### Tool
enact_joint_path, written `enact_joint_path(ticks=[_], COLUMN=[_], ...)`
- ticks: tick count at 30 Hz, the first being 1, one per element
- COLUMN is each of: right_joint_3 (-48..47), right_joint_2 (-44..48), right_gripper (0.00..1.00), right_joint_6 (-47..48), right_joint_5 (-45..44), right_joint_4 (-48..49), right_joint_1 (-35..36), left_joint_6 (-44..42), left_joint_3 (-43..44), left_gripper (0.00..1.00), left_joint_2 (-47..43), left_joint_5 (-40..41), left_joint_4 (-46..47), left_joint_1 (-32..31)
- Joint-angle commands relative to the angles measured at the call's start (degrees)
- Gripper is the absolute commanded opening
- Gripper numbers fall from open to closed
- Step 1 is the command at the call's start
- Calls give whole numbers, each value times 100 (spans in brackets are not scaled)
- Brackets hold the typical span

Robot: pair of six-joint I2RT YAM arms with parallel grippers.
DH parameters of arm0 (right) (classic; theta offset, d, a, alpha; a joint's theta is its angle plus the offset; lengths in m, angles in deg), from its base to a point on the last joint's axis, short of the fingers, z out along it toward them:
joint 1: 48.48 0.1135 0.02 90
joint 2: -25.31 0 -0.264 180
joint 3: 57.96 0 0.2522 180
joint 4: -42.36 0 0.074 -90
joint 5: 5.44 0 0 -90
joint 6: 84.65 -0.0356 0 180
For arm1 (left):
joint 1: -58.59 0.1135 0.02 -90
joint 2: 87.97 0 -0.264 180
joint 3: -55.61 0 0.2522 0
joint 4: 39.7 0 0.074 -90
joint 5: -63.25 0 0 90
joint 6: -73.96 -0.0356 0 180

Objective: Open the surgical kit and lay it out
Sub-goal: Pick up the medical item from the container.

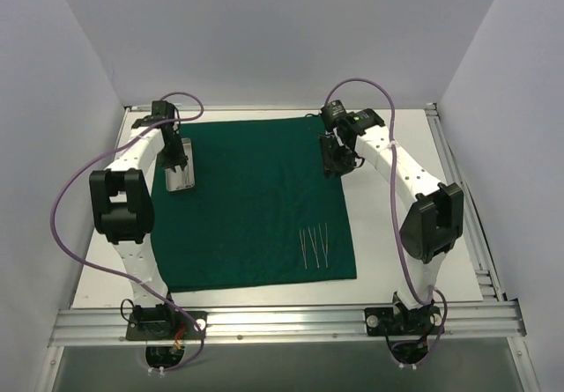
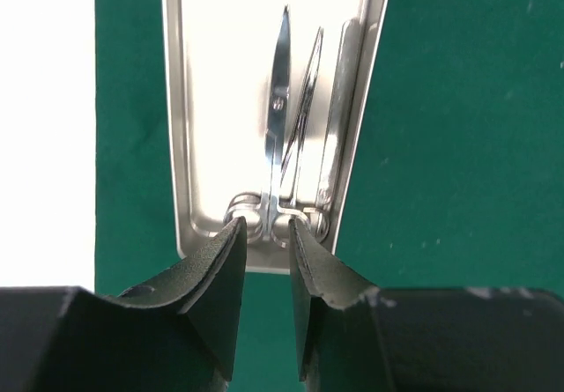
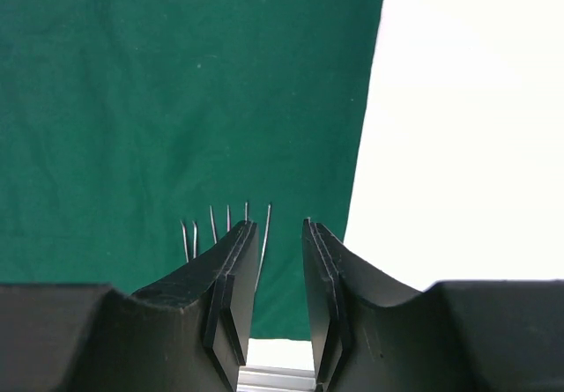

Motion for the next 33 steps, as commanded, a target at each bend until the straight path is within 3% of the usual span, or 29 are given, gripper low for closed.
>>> enact_joint_path(ticks=[1, 25, 33], right_joint_3=[-240, 50, 138], right_joint_2=[-96, -79, -52], right_gripper=[28, 27, 27], right_joint_6=[130, -90, -160], right_joint_5=[194, 493, 590], right_joint_4=[-280, -51, 1], right_joint_1=[-75, -233, -233], left_joint_6=[-67, 21, 73], left_joint_3=[343, 590, 502], left_gripper=[35, 40, 33], left_joint_2=[211, 967, 1020], left_joint_5=[75, -30, -144], left_joint_4=[126, -76, -59], left_joint_1=[21, 21, 21])
